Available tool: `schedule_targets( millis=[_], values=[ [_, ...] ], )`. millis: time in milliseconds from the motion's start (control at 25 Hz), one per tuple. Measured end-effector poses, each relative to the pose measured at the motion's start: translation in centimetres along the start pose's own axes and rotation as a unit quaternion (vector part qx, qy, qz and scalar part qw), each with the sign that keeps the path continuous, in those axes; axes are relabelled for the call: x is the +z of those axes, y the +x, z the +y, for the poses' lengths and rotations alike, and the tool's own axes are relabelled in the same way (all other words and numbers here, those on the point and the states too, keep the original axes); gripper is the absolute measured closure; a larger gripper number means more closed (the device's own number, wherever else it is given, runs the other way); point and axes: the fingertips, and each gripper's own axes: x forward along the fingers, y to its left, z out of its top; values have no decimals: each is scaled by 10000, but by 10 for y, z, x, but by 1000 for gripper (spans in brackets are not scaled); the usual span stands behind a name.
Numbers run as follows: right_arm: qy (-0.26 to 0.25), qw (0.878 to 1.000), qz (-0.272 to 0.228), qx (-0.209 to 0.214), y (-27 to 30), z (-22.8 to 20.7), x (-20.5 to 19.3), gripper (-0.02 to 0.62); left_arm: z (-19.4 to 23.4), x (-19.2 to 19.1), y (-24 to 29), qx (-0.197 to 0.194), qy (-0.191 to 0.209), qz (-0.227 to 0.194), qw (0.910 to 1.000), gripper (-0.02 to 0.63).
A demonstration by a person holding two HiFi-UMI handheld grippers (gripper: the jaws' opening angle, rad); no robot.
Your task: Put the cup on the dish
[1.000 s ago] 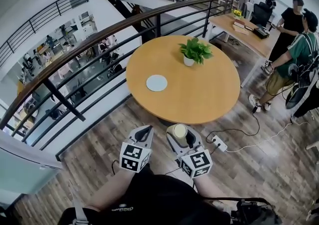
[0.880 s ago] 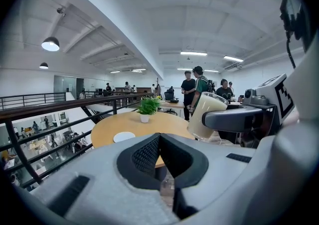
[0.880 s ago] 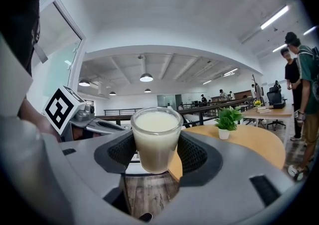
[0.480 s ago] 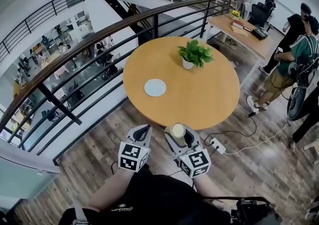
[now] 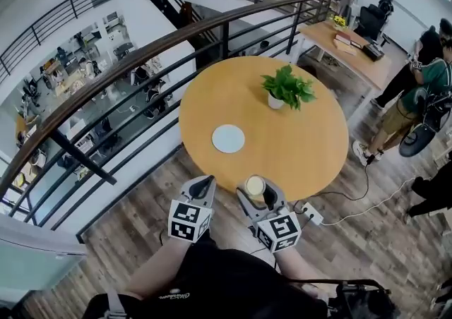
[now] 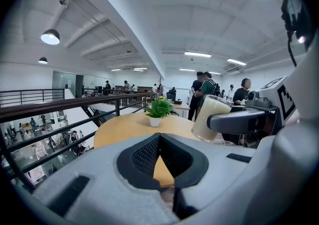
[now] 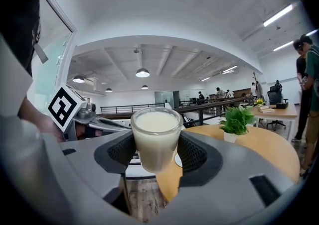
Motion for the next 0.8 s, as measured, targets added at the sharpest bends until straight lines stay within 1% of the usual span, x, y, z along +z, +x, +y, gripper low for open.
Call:
schedule_targets(
  millis=[320,520,640,720,800],
  values=[
    [-74,9999,59,-139,82,1,14,341,77,20,30,-198,40,-88,9998,607],
    [-96,9995,70,-277,132,0,36,341,125,35,40,-318,16,-68,9995,607],
    [-125,9992,121,-348,156,4,39,341,155,34,44,-328,88,-15,9994,607],
    [-160,9989,131,-429,163,1,40,341,166,33,51,-359,83,-14,9993,607],
    [-157,9983,132,-551,163,-8,39,341,166,33,61,-436,33,-44,9990,607]
  ],
)
